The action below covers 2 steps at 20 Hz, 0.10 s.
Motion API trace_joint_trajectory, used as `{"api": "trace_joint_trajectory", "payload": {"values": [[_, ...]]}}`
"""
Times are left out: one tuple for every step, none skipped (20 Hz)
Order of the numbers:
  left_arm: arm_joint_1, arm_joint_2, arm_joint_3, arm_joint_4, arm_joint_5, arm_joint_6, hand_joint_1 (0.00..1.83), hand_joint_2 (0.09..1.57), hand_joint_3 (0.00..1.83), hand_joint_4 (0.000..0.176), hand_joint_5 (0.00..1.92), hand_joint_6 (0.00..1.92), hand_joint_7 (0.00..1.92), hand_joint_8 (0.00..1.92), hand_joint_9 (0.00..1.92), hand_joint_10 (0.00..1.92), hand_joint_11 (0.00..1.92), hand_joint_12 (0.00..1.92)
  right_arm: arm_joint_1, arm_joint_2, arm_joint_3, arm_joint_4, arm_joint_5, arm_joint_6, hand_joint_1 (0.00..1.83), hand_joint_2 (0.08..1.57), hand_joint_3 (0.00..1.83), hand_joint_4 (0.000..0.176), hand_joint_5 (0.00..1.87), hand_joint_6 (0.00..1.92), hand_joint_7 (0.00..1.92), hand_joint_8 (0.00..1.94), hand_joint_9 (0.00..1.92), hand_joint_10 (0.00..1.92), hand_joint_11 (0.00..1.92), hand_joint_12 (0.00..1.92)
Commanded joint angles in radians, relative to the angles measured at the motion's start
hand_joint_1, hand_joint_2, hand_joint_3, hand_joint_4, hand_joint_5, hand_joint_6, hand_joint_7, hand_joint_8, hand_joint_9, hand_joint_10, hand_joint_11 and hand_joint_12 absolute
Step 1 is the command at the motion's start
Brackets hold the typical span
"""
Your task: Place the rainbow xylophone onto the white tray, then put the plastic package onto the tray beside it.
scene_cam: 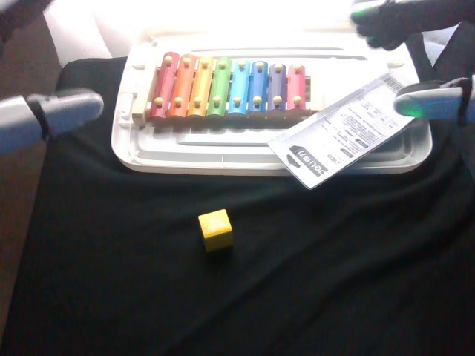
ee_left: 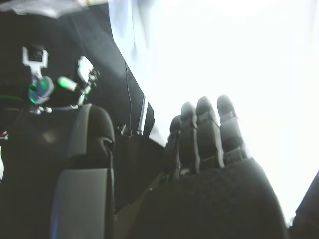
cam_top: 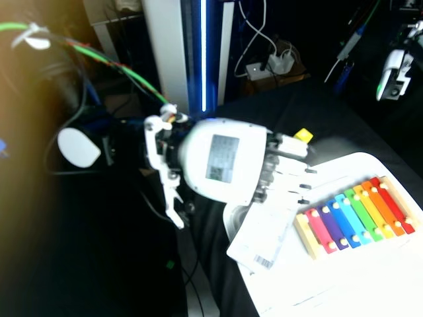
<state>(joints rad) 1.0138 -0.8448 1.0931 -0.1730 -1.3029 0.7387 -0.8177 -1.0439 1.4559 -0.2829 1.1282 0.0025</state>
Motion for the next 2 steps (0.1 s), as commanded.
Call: {"api": "trace_joint_trajectory", "payload": {"values": [[-0.008, 0.014, -0.008, -0.019, -0.182, 0.016, 0.64, 1.19, 0.02, 0.029, 0.00, 0.00, 0.00, 0.00, 0.01, 0.00, 0.00, 0.00, 0.006, 0.010, -0.006, 0.081, 0.175, 0.007, 0.85, 1.02, 0.00, 0.000, 0.30, 0.00, 0.44, 0.00, 0.53, 0.03, 0.35, 0.67], [-0.004, 0.021, -0.019, -0.025, -0.215, 0.025, 0.64, 1.19, 0.01, 0.041, 0.00, 0.00, 0.00, 0.00, 0.02, 0.00, 0.00, 0.00, 0.002, 0.014, -0.012, 0.093, 0.196, 0.006, 0.81, 1.02, 0.00, 0.000, 0.23, 0.00, 0.41, 0.00, 0.49, 0.01, 0.32, 0.66]]}}
